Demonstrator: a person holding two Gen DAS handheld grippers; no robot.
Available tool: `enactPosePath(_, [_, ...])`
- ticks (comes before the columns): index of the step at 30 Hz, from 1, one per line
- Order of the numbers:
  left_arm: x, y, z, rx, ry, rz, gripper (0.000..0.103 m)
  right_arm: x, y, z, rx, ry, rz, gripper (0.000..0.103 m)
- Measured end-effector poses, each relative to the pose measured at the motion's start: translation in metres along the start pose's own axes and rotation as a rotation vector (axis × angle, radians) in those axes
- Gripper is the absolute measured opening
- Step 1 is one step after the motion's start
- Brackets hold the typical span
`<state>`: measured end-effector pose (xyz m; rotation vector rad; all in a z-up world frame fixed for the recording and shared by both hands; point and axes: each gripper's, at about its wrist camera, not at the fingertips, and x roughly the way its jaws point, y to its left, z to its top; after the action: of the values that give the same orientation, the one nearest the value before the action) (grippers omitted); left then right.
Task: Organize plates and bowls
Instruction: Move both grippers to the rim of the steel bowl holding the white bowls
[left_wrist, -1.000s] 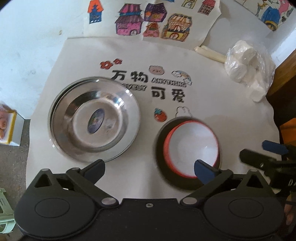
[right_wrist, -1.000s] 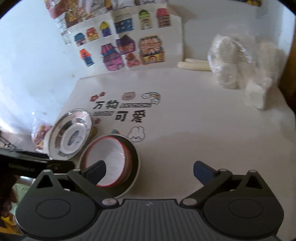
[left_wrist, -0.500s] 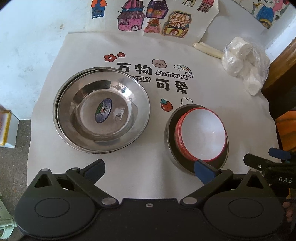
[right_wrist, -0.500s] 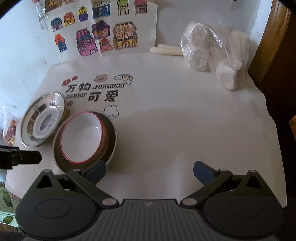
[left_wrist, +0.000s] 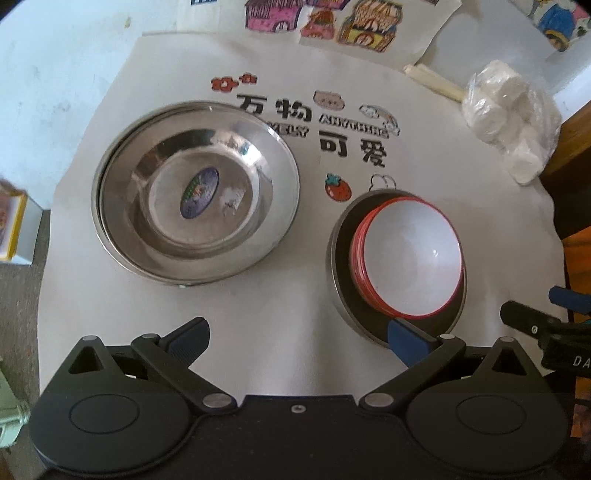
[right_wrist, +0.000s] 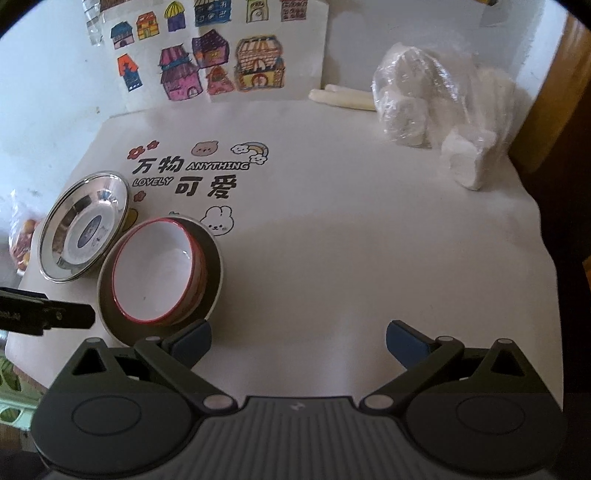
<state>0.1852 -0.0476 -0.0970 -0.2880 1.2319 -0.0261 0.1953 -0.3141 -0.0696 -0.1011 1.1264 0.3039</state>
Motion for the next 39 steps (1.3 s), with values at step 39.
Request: enactPosePath(39, [0.031,-0.017,0.002,-0.168,0.059,0.257,0.101,0.069,0.009,0.052,-0.308,0.147,0.306,0.078])
